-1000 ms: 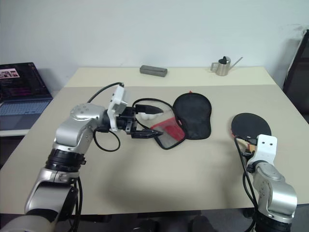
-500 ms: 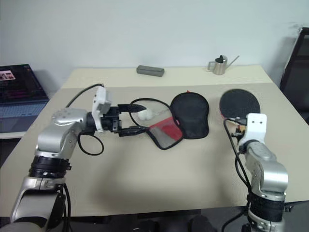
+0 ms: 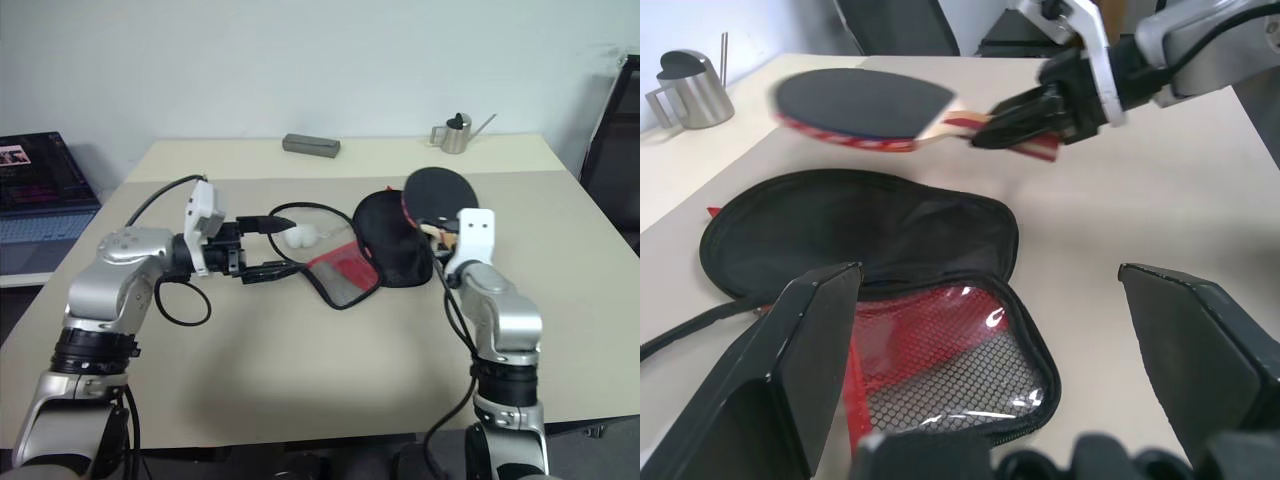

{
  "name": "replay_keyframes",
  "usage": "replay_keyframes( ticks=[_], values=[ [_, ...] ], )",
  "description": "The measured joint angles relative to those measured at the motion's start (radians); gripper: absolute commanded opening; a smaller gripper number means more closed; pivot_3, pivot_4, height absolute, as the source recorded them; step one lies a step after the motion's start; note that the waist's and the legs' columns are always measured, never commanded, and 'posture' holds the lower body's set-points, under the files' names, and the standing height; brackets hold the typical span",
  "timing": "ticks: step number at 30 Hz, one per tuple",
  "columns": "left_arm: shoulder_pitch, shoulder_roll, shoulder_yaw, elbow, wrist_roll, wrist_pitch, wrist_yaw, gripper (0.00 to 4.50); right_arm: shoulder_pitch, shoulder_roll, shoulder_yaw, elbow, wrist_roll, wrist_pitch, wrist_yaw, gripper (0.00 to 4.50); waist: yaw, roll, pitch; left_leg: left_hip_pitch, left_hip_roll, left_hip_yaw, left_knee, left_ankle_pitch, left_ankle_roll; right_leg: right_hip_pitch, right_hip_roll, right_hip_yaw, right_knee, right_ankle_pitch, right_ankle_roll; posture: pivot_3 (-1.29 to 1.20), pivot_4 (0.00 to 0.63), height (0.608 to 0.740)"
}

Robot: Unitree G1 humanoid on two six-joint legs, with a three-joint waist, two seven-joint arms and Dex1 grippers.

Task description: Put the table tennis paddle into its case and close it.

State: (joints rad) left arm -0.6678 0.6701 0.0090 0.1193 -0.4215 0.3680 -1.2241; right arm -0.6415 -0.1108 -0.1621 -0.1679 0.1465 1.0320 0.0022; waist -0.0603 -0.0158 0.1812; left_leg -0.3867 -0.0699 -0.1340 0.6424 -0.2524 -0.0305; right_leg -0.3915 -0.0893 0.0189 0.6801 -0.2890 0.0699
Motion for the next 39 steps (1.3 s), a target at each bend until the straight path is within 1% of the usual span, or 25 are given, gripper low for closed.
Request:
replay_keyframes(
  ticks=[5, 7, 10, 17, 23, 29, 31, 32, 33, 39],
  values=[
    [0.001, 0.003, 0.001, -0.001, 0.0, 0.0, 0.013, 4.5, -0.06, 0.06, 0.023, 0.12, 0.0, -0.033, -0.005, 1.11, 0.002, 0.0, 0.0, -0.002, -0.001, 0.0, 0.0, 0.0, 0.0, -0.002, -0.001, 0.0, 0.0, 0.0, 0.0, 0.0, 0.15, 0.74],
    [0.002, 0.003, 0.001, -0.001, 0.0, 0.0, 0.014, 4.5, -0.074, 0.08, 0.026, 0.176, -0.001, -0.05, -0.007, 1.11, 0.002, 0.0, 0.0, -0.006, -0.001, 0.0, 0.001, 0.001, -0.001, -0.006, 0.0, 0.0, 0.001, 0.0, 0.0, 0.0, 0.15, 0.74],
    [0.008, 0.004, 0.004, -0.003, -0.001, 0.0, 0.015, 4.5, -0.103, 0.086, 0.028, 0.269, -0.008, -0.106, -0.01, 1.11, 0.0, 0.0, 0.0, -0.013, -0.001, 0.0, 0.002, 0.003, -0.004, -0.014, 0.0, 0.001, 0.003, 0.001, -0.001, 0.0, 0.15, 0.74],
    [0.024, 0.006, 0.01, -0.012, -0.004, 0.002, 0.02, 4.5, -0.126, 0.086, 0.041, 0.44, -0.031, -0.233, -0.011, 1.11, -0.006, 0.0, 0.0, -0.013, -0.001, 0.001, 0.001, 0.003, -0.005, -0.014, 0.0, 0.001, 0.001, 0.001, -0.001, 0.0, 0.15, 0.74],
    [0.027, 0.007, 0.015, -0.014, -0.005, 0.002, 0.034, 4.5, -0.137, 0.087, 0.07, 0.502, -0.051, -0.286, -0.009, 1.11, -0.013, 0.0, 0.0, -0.013, -0.001, 0.001, 0.001, 0.003, -0.005, -0.015, 0.0, 0.001, 0.002, 0.001, -0.001, 0.0, 0.15, 0.74],
    [0.027, 0.007, 0.017, -0.018, -0.005, 0.002, 0.035, 4.5, -0.142, 0.091, 0.087, 0.514, -0.056, -0.291, -0.007, 1.11, -0.024, 0.0, 0.0, -0.013, -0.001, 0.001, 0.001, 0.003, -0.005, -0.015, 0.0, 0.001, 0.002, 0.001, -0.001, 0.0, 0.15, 0.74],
    [0.027, 0.007, 0.017, -0.018, -0.005, 0.002, 0.035, 4.5, -0.144, 0.096, 0.086, 0.515, -0.056, -0.291, -0.015, 1.81, -0.024, 0.0, 0.0, -0.013, -0.001, 0.001, 0.001, 0.003, -0.005, -0.015, 0.0, 0.001, 0.002, 0.001, -0.001, 0.0, 0.15, 0.74],
    [0.027, 0.007, 0.017, -0.018, -0.005, 0.002, 0.035, 4.5, -0.144, 0.099, 0.085, 0.515, -0.055, -0.291, -0.022, 1.98, -0.024, 0.0, 0.0, -0.013, -0.001, 0.001, 0.001, 0.003, -0.005, -0.015, 0.0, 0.001, 0.002, 0.001, -0.001, 0.0, 0.15, 0.74],
    [0.027, 0.007, 0.017, -0.018, -0.005, 0.002, 0.035, 4.5, -0.147, 0.103, 0.085, 0.515, -0.055, -0.292, -0.027, 2.29, -0.024, 0.0, 0.0, -0.013, -0.001, 0.001, 0.001, 0.003, -0.005, -0.015, 0.0, 0.001, 0.002, 0.001, -0.001, 0.0, 0.15, 0.74],
    [0.027, 0.007, 0.017, -0.018, -0.005, 0.002, 0.035, 4.5, -0.168, 0.116, 0.086, 0.509, -0.055, -0.293, -0.049, 4.42, -0.025, 0.0, 0.0, -0.013, -0.001, 0.001, 0.002, 0.003, -0.005, -0.015, 0.0, 0.001, 0.003, 0.001, -0.001, 0.0, 0.15, 0.74]
  ],
)
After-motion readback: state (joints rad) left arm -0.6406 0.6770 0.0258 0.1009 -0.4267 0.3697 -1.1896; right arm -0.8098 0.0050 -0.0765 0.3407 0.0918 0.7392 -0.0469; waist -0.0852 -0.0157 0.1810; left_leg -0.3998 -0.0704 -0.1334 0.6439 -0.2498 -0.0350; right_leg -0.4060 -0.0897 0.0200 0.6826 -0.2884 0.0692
